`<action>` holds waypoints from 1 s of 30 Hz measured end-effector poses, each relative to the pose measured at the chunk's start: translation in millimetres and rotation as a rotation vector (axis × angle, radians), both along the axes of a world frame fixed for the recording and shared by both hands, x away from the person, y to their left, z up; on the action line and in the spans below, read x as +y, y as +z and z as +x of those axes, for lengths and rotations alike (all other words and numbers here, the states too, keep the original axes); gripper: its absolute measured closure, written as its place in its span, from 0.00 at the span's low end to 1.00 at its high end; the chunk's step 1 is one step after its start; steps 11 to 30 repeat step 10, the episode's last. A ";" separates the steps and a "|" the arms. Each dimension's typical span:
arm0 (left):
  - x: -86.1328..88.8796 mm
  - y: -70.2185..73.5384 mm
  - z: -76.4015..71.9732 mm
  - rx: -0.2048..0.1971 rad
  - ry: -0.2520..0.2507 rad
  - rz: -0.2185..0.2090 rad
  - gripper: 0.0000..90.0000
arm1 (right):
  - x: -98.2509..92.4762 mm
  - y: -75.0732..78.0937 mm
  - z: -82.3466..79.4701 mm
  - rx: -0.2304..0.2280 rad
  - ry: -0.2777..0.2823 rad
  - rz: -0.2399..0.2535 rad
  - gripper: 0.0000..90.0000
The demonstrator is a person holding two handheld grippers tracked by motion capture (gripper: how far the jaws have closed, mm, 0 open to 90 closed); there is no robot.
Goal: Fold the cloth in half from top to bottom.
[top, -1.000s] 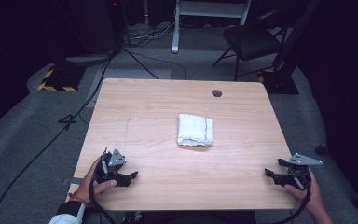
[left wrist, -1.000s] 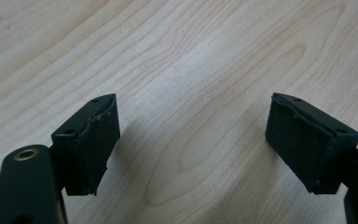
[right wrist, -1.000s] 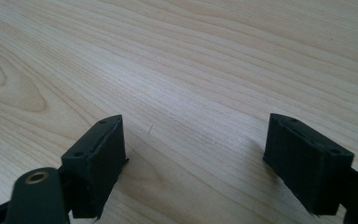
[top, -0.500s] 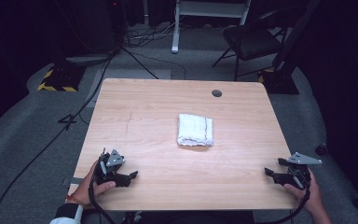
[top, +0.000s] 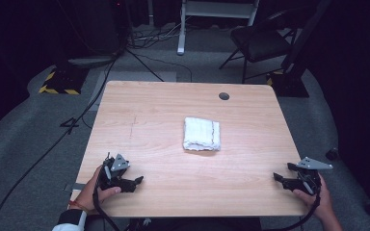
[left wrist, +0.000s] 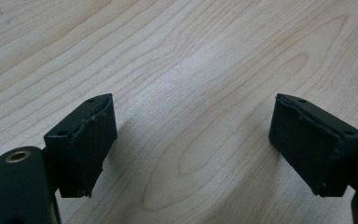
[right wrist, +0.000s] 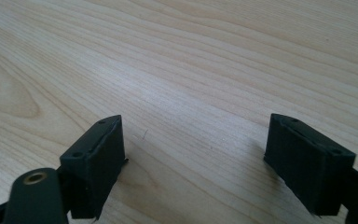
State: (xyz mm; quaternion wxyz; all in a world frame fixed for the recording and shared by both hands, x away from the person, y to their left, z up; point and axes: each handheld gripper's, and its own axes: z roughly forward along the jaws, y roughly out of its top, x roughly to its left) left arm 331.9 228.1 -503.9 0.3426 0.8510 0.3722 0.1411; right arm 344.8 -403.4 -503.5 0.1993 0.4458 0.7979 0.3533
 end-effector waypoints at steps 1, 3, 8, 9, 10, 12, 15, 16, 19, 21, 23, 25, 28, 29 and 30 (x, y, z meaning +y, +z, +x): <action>0.1 0.2 0.3 -0.001 -0.001 0.003 0.17 | 0.0 0.0 0.0 0.000 0.000 0.000 0.22; -0.1 -0.1 0.6 -0.003 0.002 0.001 0.17 | 0.0 0.0 0.0 0.000 0.000 0.000 0.22; 0.0 0.1 1.1 0.002 -0.002 0.002 0.16 | 0.0 0.0 0.0 0.000 0.000 0.000 0.22; 0.2 0.3 1.2 -0.001 -0.003 0.006 0.16 | 0.0 0.0 0.0 0.000 0.000 0.000 0.22; 0.0 0.0 1.2 0.000 -0.002 0.002 0.16 | 0.0 0.0 0.0 0.000 0.000 0.000 0.22; 0.0 0.0 1.2 0.000 -0.002 0.002 0.16 | 0.0 0.0 0.0 0.000 0.000 0.000 0.22; 0.0 0.0 1.2 0.000 -0.002 0.002 0.16 | 0.0 0.0 0.0 0.000 0.000 0.000 0.22; 0.0 0.0 1.2 0.000 -0.002 0.002 0.16 | 0.0 0.0 0.0 0.000 0.000 0.000 0.22; 0.0 0.0 1.2 0.000 -0.002 0.002 0.16 | 0.0 0.0 0.0 0.000 0.000 0.000 0.22; 0.0 0.0 1.2 0.000 -0.002 0.002 0.16 | 0.0 0.0 0.0 0.000 0.000 0.000 0.22; 0.0 0.0 1.2 0.000 -0.002 0.002 0.16 | 0.0 0.0 0.0 0.000 0.000 0.000 0.22; 0.0 0.0 1.2 0.000 -0.002 0.002 0.16 | 0.0 0.0 0.0 0.000 0.000 0.000 0.22; 0.0 0.0 1.2 0.000 -0.002 0.002 0.16 | 0.0 0.0 0.0 0.000 0.000 0.000 0.22; 0.0 0.0 1.2 0.000 -0.002 0.002 0.16 | 0.0 0.0 0.0 0.000 0.000 0.000 0.22; 0.0 0.0 1.2 0.000 -0.002 0.002 0.16 | 0.0 0.0 0.0 0.000 0.000 0.000 0.22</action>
